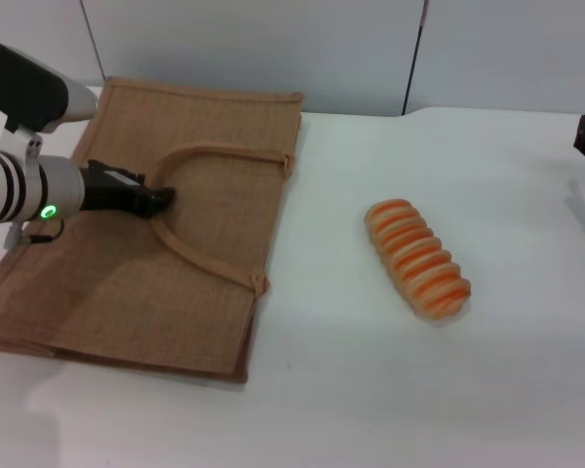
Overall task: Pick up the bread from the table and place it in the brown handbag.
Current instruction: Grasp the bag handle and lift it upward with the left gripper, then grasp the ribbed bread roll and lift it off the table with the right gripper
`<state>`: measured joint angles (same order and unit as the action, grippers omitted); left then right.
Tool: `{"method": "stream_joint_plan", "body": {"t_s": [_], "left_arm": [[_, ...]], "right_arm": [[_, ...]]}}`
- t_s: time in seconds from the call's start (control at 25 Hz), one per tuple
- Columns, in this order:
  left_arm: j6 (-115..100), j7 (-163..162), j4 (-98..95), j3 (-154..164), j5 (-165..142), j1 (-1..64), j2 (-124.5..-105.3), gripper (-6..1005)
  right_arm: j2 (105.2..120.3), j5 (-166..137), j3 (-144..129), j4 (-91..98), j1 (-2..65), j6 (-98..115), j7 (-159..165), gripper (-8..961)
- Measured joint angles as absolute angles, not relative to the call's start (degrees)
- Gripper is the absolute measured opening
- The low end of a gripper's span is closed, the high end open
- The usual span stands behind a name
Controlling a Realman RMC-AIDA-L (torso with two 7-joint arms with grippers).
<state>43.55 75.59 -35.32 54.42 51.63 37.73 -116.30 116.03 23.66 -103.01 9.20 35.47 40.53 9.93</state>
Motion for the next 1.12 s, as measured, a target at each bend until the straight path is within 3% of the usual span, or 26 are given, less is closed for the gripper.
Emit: {"method": "stream_joint_plan", "body": {"t_s": [0.68, 1.12], "left_arm": [[51.2, 74.2, -46.2, 55.2, 53.2, 37.7, -116.45, 131], [58.7, 70.5, -56.4, 55.3, 52.4, 36.5, -116.46, 129]], "right_arm": [[115.98, 23.2, -103.6, 9.2, 35.5, 40.4, 9.9, 880], [116.04, 23.1, -110.9, 14.1, 34.5, 38.6, 9.9, 879]]}}
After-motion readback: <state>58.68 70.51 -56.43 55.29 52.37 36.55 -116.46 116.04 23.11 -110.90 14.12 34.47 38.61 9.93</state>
